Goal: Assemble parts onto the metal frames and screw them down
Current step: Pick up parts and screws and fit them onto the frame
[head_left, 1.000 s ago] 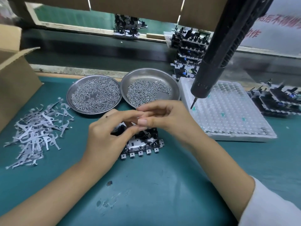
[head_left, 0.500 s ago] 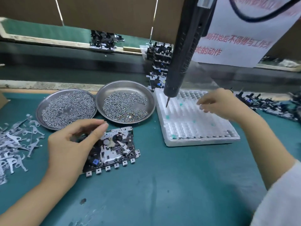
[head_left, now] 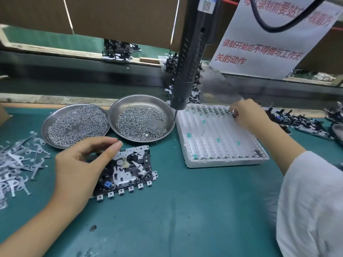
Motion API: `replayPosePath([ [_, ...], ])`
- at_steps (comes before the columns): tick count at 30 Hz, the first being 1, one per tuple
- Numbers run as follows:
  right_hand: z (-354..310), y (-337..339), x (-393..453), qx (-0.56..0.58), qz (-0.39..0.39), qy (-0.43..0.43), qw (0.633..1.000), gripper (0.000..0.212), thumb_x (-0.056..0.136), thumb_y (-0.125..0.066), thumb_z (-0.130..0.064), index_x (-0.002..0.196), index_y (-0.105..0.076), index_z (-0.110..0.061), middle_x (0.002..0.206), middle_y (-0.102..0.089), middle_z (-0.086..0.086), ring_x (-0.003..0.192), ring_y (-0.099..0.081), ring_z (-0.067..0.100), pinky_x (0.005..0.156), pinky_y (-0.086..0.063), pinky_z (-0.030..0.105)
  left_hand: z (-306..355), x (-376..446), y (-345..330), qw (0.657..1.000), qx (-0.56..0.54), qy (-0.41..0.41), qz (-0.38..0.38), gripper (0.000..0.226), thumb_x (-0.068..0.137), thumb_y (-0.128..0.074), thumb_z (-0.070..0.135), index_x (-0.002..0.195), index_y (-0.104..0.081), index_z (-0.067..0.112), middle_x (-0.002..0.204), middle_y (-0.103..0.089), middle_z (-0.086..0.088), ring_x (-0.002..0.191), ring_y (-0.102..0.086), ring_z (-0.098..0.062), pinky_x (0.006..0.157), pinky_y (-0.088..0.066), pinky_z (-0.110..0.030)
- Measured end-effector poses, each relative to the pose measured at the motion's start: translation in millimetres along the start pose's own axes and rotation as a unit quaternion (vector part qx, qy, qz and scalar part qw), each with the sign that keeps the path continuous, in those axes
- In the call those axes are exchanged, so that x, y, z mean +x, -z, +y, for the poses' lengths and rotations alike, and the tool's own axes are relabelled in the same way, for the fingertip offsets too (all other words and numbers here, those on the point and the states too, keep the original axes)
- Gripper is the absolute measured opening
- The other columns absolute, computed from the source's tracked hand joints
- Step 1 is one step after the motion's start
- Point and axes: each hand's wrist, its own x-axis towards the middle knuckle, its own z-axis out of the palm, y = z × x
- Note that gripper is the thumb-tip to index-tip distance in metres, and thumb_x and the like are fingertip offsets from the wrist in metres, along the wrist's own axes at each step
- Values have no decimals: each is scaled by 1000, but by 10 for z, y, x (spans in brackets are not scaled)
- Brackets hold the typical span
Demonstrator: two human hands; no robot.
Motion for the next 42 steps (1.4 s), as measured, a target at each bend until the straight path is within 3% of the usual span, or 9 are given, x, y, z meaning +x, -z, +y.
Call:
replayPosePath([
  [4,2,-82,-81,-64,56,15,996,43,78,-47,13,112,-64,-6,98,-67,17,90,-62,36,74,-53,41,-4,2,8,1000,-4,-10,-8,21,69,-76,24,82,-73,40,79,-72,18,71,-65,4,70,-48,-6],
  [8,6,-88,-94,-94,44,49,993,48,79,-43,13,119,-60,-9,105,-66,15,95,-61,33,73,-52,40,-2,7,8,1000,6,-17,-10,21,69,-76,26,80,-73,44,78,-71,20,70,-64,5,68,-47,-5],
  [17,34,-126,-180,-63,62,40,995,22,84,-47,9,96,-65,4,101,-59,19,85,-58,37,73,-50,44,-1,9,3,1000,3,-1,-14,20,66,-76,29,79,-73,44,78,-72,18,70,-65,3,70,-48,-7],
  [22,-145,141,-492,146,62,27,987,19,84,-57,9,80,-69,-5,89,-62,8,78,-58,25,71,-47,34,35,-5,-5,1000,9,6,-22,19,65,-76,26,82,-73,34,81,-72,19,75,-67,0,75,-51,-11],
  [24,-345,307,-806,263,-74,74,959,20,82,-68,0,76,-71,-19,89,-71,2,74,-65,18,69,-52,30,42,-12,-14,1000,14,11,-25,19,66,-76,23,83,-72,30,81,-72,19,75,-67,1,75,-50,-10],
  [27,-808,444,-1330,481,-245,153,828,22,79,-73,0,79,-75,-22,91,-74,1,84,-70,16,77,-56,25,42,-23,-37,999,19,7,-31,18,67,-76,19,82,-72,28,79,-72,21,71,-65,6,70,-46,-5],
  [33,-1609,254,-1367,656,-173,130,723,22,80,-68,4,89,-75,-15,87,-75,3,80,-71,13,77,-54,20,60,-79,-39,996,50,-29,-73,16,68,-74,31,83,-75,36,81,-71,14,76,-64,-3,73,-48,-16],
  [37,-1830,134,-1290,701,-124,89,697,27,76,-73,3,92,-73,-18,87,-75,-3,81,-69,8,77,-52,17,47,-79,-12,994,59,-37,-87,23,68,-72,38,92,-72,41,82,-71,17,80,-65,-10,76,-50,-28],
  [42,-1905,17,-1350,728,-147,71,666,22,72,-75,5,87,-75,-11,88,-74,6,78,-70,12,73,-54,18,35,-58,-6,996,36,-11,-87,19,67,-74,36,86,-73,37,81,-72,13,81,-68,-8,73,-51,-15],
])
